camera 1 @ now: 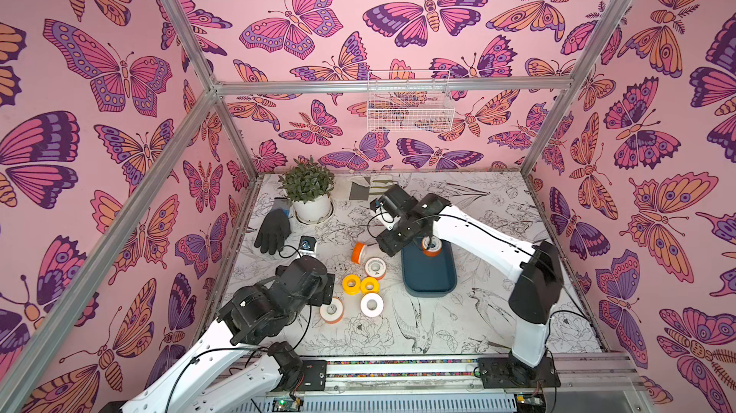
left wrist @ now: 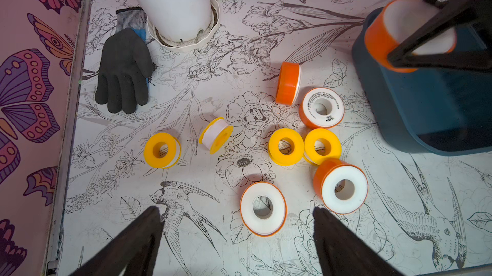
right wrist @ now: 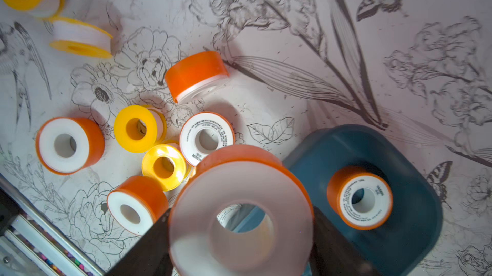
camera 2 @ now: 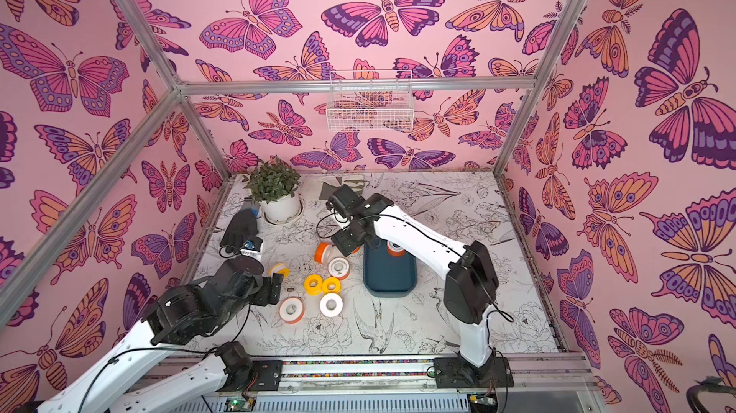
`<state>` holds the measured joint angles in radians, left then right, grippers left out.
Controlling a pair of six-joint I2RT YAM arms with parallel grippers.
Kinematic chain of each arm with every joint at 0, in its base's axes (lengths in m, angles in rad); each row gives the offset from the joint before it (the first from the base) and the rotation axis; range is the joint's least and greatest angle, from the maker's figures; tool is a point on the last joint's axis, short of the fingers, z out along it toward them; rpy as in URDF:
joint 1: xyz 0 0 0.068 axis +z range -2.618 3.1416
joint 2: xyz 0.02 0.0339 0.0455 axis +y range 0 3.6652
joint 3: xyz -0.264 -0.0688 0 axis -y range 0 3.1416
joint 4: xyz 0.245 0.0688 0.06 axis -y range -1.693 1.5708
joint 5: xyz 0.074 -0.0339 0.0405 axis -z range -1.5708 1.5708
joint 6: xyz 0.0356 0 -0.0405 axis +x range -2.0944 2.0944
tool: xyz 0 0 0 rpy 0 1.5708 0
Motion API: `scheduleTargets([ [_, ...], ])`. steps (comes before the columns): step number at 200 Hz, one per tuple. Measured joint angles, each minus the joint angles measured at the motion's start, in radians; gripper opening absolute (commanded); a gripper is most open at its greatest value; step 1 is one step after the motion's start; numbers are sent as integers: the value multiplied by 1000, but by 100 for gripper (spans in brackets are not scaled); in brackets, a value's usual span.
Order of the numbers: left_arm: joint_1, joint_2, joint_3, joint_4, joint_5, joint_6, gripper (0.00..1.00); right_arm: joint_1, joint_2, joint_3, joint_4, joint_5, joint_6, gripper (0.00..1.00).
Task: Put the sealing tape into the storage box
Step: Pick up the sealing tape at the center of the board, then place the sealing tape in the storage box.
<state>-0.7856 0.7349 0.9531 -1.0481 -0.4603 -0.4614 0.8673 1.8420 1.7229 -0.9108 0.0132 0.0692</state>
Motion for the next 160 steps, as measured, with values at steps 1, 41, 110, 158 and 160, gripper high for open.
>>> scheduleTargets([
  [1, 0, 0, 0, 0, 0, 0, 92, -2, -5, -4, 1, 1, 2, 69],
  [41, 0, 0, 0, 0, 0, 0, 92, -116, -200, -225, 91, 15, 41, 69],
  [110, 0, 6, 0, 0, 1, 0, 92, -149, -282, -491, 208, 24, 104, 68],
  [158, 0, 8, 0, 0, 5, 0, 92, -148, -153, -518, 283, 20, 129, 67],
  [160, 0, 9, 0, 0, 5, 0, 92, -148, -150, -518, 285, 19, 129, 67],
])
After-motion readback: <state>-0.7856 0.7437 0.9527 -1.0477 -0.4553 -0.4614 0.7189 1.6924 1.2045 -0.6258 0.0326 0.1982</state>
